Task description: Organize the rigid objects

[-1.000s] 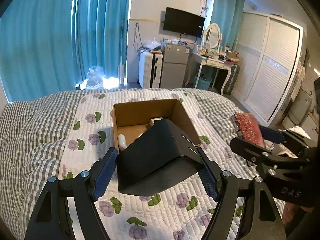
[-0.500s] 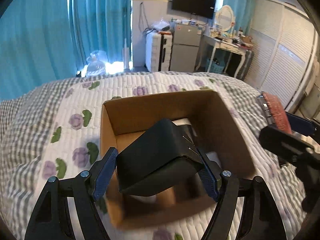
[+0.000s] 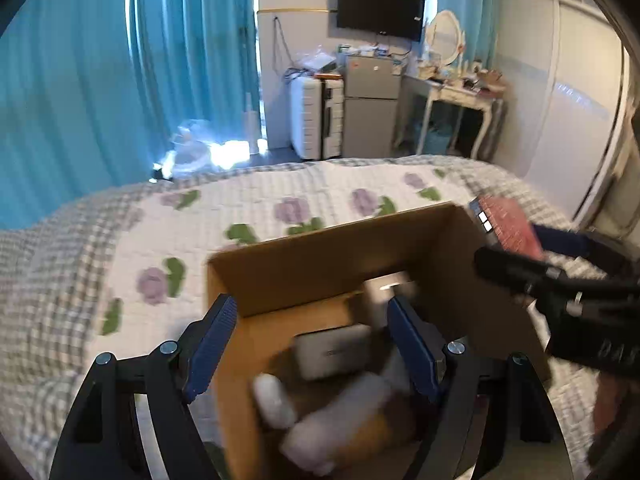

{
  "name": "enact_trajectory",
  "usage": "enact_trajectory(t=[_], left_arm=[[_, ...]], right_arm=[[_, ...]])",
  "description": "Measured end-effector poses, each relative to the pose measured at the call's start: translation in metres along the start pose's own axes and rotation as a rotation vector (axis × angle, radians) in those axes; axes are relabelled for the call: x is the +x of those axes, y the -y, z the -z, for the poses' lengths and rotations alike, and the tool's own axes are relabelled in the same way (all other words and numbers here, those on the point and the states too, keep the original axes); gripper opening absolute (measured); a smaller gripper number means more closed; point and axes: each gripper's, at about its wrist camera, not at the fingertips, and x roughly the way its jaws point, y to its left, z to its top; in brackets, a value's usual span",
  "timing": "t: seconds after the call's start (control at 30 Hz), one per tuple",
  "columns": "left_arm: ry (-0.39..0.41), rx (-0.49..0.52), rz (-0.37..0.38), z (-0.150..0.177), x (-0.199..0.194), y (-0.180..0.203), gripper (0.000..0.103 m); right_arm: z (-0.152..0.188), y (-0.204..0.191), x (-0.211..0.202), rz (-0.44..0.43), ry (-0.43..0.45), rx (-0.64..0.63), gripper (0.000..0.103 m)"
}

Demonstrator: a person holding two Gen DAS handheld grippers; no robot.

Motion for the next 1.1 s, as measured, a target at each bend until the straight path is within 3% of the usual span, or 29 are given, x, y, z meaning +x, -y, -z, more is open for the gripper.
enact_trajectory(t=[0.13, 0.4, 0.53, 0.77, 1.1], left_arm=[[0.002, -0.05, -0.079, 0.007, -0.005, -0.017, 0.08], [0.081, -0.099, -0.062, -0.002, -0.029, -0.037, 0.08], [0.131, -0.092, -0.055, -0.011, -0.048, -0.032, 0.08], [0.23, -0.102, -0.059, -0.029, -0.132, -0.02, 0.081], [0.332, -0.06, -0.056, -0.035, -0.277, 0.012, 0.084]], right_arm=[[0.0, -0.004, 0.012, -0.019, -0.019, -0.008, 0.072], [0.003, -0.017, 0.05, -0.009, -0.081, -0.028, 0.073], [0.002, -0.021, 0.037, 0.022, -0.027, -0.04, 0.083], [-0.009, -0.015, -0.044, 0.045, 0.055, -0.008, 0.087], [0.0, -0.029, -0.225, 0.146, 0.157, -0.011, 0.094]])
